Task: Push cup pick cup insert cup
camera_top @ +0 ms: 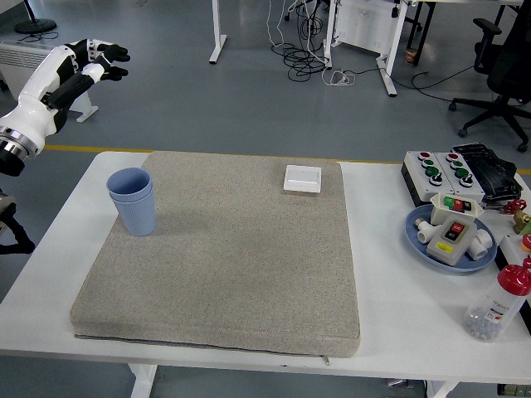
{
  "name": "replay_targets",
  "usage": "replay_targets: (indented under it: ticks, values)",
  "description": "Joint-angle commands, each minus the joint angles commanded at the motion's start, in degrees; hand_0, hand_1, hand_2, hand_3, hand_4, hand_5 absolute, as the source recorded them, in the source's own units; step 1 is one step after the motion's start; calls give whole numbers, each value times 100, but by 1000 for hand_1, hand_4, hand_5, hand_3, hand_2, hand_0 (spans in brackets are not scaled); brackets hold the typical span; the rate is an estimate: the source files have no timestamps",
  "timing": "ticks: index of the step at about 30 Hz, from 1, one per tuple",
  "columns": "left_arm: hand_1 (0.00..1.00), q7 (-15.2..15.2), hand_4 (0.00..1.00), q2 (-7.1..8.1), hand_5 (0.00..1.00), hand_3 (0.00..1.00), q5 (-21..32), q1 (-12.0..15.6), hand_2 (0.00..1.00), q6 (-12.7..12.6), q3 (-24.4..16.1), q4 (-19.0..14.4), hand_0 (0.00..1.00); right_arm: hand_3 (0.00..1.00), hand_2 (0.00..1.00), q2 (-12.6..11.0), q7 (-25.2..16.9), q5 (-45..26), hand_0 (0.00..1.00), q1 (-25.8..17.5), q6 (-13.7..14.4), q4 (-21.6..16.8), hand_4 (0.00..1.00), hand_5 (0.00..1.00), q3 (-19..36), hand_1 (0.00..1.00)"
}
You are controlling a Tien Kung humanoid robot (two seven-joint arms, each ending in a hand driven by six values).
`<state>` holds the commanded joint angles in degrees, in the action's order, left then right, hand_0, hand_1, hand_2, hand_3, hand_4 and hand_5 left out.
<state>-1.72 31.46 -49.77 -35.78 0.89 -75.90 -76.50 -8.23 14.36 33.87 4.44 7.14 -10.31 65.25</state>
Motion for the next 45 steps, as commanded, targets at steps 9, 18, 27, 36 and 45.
replay_targets:
  ticks: [9, 18, 27, 36, 45]
  values:
    - [587, 452, 593, -412, 998, 597, 2166, 1950, 616, 18, -1462, -236, 482, 577, 648, 3, -6, -24, 724, -12, -7, 0, 125, 468, 19, 644]
    - [671, 735, 596, -984, 998, 656, 3824, 3103, 705, 405, -1960, -82, 636, 577, 648, 66, -16, 19, 723, -96, -9, 0, 125, 468, 105, 645]
    - [860, 76, 602, -1335, 998, 834, 4602, 3440, 910, 930, -1669, 286, 868, 577, 647, 83, -15, 58, 724, -114, -11, 0, 124, 467, 124, 645]
    - [867, -63, 574, -1522, 998, 852, 5087, 3219, 923, 1065, -1545, 760, 873, 577, 647, 68, -20, 32, 723, -103, -20, 0, 123, 469, 108, 645]
    - [872, 108, 569, -1595, 998, 857, 4719, 3106, 932, 1055, -1629, 762, 877, 577, 647, 55, -23, 10, 725, -74, -23, 0, 124, 469, 111, 645]
